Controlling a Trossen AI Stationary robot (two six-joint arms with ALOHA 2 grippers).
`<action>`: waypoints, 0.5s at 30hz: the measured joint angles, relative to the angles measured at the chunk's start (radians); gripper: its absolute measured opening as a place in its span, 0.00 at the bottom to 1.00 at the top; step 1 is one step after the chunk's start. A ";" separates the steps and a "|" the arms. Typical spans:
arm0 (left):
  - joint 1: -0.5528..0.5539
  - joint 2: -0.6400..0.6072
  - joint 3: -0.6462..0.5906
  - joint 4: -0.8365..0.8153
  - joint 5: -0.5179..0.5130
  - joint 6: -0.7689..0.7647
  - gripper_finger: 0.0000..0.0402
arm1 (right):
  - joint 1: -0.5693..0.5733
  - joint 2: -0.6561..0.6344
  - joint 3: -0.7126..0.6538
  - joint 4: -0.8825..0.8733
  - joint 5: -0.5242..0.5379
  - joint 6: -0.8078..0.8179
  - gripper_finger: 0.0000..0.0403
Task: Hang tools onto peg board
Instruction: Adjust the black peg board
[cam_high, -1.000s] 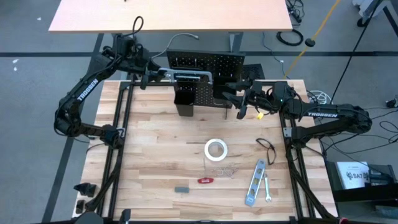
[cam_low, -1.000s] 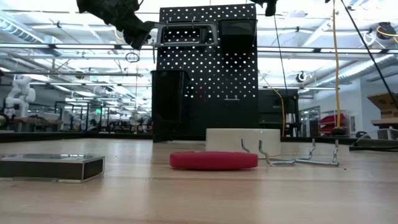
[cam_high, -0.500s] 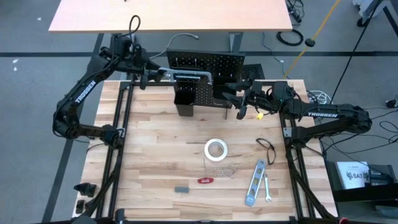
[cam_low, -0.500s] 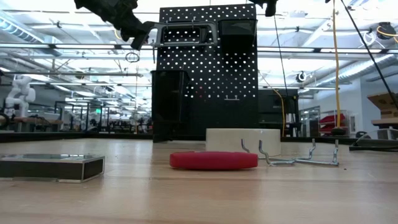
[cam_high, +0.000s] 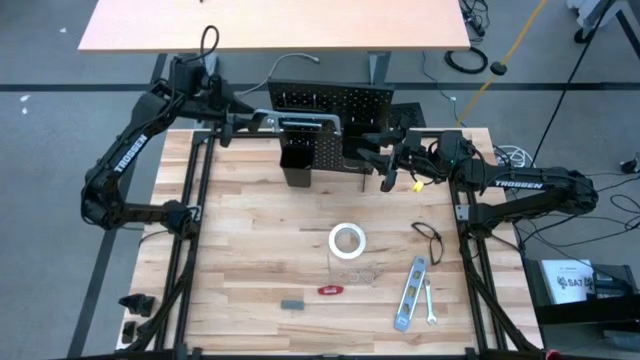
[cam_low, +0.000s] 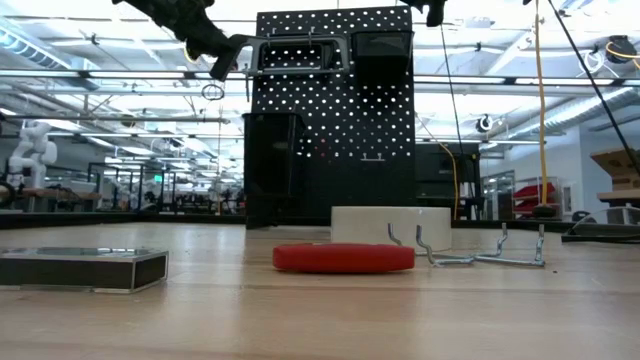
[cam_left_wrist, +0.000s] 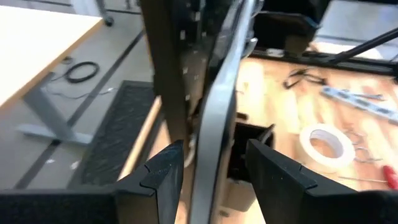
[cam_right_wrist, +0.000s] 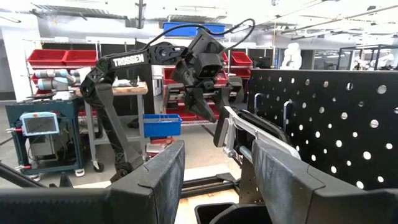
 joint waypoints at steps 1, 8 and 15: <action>0.002 -0.007 0.000 0.000 -0.022 0.003 0.44 | 0.000 0.000 0.000 0.000 0.000 0.000 0.45; 0.003 -0.060 0.000 -0.036 -0.092 0.005 0.44 | 0.000 0.000 0.000 0.000 0.000 0.000 0.45; 0.004 -0.131 0.000 -0.117 -0.107 0.004 0.44 | 0.001 0.000 0.000 -0.022 0.000 0.000 0.45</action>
